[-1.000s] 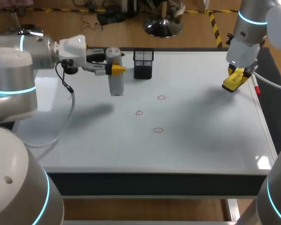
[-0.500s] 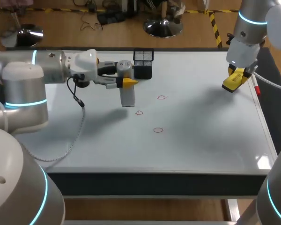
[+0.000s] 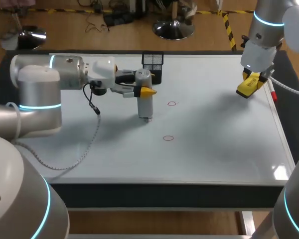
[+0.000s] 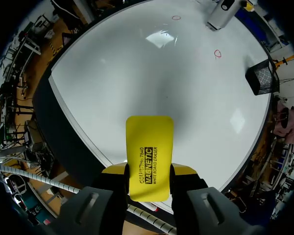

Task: Pick up the inspection probe, press it on each red-marked spot on the whiteboard one by one, put down the probe, pick up the eraser, and wipe off all the red marks.

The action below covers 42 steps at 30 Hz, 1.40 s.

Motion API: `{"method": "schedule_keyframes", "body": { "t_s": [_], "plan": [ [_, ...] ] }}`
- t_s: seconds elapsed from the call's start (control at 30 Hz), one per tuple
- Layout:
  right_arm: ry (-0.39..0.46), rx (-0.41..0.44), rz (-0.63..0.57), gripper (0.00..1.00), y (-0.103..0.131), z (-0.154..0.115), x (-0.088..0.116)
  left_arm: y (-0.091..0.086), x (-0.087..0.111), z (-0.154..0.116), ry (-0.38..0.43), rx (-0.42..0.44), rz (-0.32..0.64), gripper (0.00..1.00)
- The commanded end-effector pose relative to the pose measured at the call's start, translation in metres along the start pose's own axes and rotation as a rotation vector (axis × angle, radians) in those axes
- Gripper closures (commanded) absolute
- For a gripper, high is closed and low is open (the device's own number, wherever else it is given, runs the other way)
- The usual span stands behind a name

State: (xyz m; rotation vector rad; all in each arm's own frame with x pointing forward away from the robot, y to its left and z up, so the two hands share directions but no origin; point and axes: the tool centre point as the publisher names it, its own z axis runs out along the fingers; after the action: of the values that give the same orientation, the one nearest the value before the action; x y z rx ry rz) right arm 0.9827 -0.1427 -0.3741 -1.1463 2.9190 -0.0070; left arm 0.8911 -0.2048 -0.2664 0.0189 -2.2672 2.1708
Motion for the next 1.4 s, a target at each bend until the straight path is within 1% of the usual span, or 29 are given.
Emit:
{"method": "schedule_keyframes", "body": {
  "t_s": [0.03,0.27,0.77,1.0,1.03,1.4],
  "plan": [
    [0.002,0.002,-0.001,1.0,0.0,-0.001,0.001,0.003,-0.002,0.004,0.018,-0.007,-0.003,1.0],
    [0.002,0.002,-0.001,1.0,0.0,-0.001,0.001,0.004,-0.002,0.007,0.02,-0.022,0.01,1.0],
    [0.002,0.002,-0.001,1.0,0.0,-0.001,0.001,0.007,0.005,0.006,0.018,0.0,0.002,1.0],
    [0.002,0.002,-0.001,1.0,0.0,-0.001,0.001,0.008,0.006,0.007,0.025,-0.022,0.012,1.0],
    [0.002,0.002,-0.001,1.0,0.0,-0.001,0.001,0.008,0.007,0.008,0.02,-0.012,0.008,1.0],
    [0.002,0.002,-0.001,1.0,0.0,-0.001,0.001,0.014,0.007,0.006,0.018,-0.028,0.003,1.0]
  ]
}}
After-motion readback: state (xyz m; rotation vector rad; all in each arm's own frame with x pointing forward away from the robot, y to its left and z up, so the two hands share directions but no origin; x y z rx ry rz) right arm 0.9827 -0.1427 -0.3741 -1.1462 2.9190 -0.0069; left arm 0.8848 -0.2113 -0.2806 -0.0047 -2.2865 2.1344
